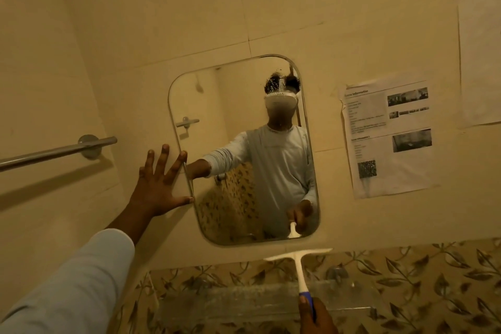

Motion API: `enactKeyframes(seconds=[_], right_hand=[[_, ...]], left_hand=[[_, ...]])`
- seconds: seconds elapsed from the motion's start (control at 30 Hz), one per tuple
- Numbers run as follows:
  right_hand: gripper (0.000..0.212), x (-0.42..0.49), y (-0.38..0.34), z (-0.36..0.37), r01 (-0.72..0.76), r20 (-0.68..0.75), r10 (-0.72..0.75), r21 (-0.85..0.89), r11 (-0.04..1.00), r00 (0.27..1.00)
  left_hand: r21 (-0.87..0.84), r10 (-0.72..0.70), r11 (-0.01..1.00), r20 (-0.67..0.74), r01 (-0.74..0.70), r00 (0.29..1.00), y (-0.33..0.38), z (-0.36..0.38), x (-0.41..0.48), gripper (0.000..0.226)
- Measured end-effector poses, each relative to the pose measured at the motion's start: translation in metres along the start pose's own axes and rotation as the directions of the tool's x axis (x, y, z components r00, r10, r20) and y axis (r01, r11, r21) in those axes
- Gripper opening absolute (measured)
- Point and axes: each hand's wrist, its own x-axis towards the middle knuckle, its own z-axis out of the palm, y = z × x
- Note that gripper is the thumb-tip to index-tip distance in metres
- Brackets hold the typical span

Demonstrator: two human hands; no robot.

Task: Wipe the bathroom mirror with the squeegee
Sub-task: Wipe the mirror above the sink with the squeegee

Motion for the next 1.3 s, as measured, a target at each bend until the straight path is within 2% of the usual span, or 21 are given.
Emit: enactKeyframes(seconds=[0.03,0.1,0.17,0.3,0.4,0.47,0.57,0.67,0.83,0.93,1.03,1.3], right_hand=[[0.024,-0.001,0.0,0.0,0.014,0.041,-0.013,-0.034,0.999,0.999],[0.016,-0.004,-0.016,0.0,0.039,0.044,-0.044,0.11,0.993,0.998],[0.022,-0.005,-0.047,-0.003,0.111,0.103,-0.124,0.121,0.986,0.987],[0.037,0.01,-0.134,0.008,0.369,0.168,-0.438,0.326,0.87,0.883],[0.027,0.031,-0.213,0.023,0.467,0.153,-0.567,0.416,0.78,0.81],[0.021,0.043,-0.262,0.032,0.514,0.14,-0.621,0.44,0.736,0.771],[0.023,0.056,-0.318,0.037,0.597,0.112,-0.677,0.383,0.704,0.727],[0.031,0.063,-0.339,0.039,0.596,0.146,-0.667,0.338,0.728,0.731],[0.027,0.062,-0.304,0.045,0.58,0.136,-0.626,0.269,0.769,0.768],[0.02,0.051,-0.249,0.053,0.55,0.137,-0.596,0.267,0.791,0.791],[0.014,0.037,-0.184,0.062,0.528,0.215,-0.556,0.176,0.831,0.803],[0.017,-0.007,-0.064,0.076,0.322,0.327,-0.311,0.022,0.947,0.892]], left_hand=[[0.002,-0.004,1.0,-0.002,0.004,1.0,0.0,0.001,0.0,0.135],[0.01,-0.01,1.0,-0.01,0.01,1.0,-0.001,0.001,0.0,0.135],[0.013,-0.013,1.0,-0.002,0.013,1.0,0.0,0.0,0.0,0.134],[0.019,-0.018,1.0,0.007,0.018,1.0,0.001,-0.001,-0.001,0.135],[0.036,-0.031,0.999,0.012,0.03,0.999,0.001,-0.002,0.0,0.135],[0.06,-0.029,0.998,0.015,0.028,0.999,0.001,-0.003,-0.001,0.134],[0.044,-0.03,0.999,0.015,0.029,0.999,0.002,-0.004,-0.002,0.131],[0.052,-0.042,0.998,0.03,0.04,0.999,0.004,-0.005,-0.002,0.132],[0.067,-0.037,0.997,0.033,0.035,0.999,0.003,-0.005,-0.003,0.13],[0.097,-0.031,0.995,0.045,0.027,0.999,0.005,-0.007,-0.003,0.129],[0.083,-0.043,0.996,0.058,0.038,0.997,0.006,-0.008,-0.002,0.13],[0.102,-0.043,0.994,0.063,0.036,0.997,0.008,-0.009,-0.002,0.131]])
